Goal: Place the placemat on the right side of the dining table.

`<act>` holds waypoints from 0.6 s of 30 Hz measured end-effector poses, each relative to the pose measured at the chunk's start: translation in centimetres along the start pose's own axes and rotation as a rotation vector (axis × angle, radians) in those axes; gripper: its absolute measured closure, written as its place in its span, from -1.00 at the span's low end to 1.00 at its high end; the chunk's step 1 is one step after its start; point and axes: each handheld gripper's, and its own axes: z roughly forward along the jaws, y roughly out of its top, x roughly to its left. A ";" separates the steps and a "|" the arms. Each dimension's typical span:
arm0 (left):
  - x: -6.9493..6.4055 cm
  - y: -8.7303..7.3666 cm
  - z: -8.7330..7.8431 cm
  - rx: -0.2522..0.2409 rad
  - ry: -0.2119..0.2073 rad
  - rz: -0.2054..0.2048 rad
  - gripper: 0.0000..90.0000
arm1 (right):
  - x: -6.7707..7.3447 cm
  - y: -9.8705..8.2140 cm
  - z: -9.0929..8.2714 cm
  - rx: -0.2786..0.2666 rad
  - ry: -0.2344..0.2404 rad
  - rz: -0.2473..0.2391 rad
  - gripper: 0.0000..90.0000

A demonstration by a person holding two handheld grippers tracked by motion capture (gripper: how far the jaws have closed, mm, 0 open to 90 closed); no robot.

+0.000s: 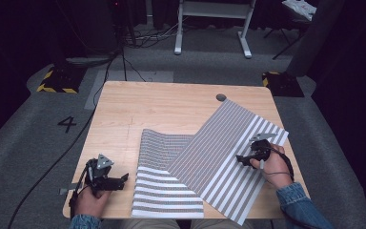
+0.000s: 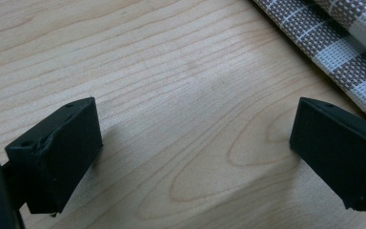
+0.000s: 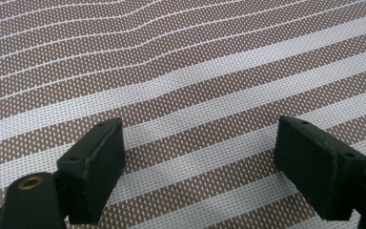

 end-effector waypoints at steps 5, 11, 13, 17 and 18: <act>0.0 0.0 0.0 -0.001 0.001 0.000 -0.92 | -1.5 1.2 0.8 0.025 0.007 -0.007 -0.63; 0.0 0.0 0.0 -0.001 0.002 -0.001 -0.92 | 0.8 2.7 -0.2 -0.052 0.013 -0.037 -0.21; 0.0 0.0 0.0 -0.001 0.002 -0.001 -0.92 | 3.0 3.6 -0.5 -0.084 0.059 -0.047 -0.18; 0.0 0.0 0.0 -0.001 0.002 -0.001 -0.92 | 8.8 5.4 -0.6 -0.109 0.164 -0.126 -0.18; 0.0 0.0 0.0 -0.002 0.002 -0.001 -0.92 | 10.3 5.7 -0.4 -0.101 0.195 -0.140 -0.17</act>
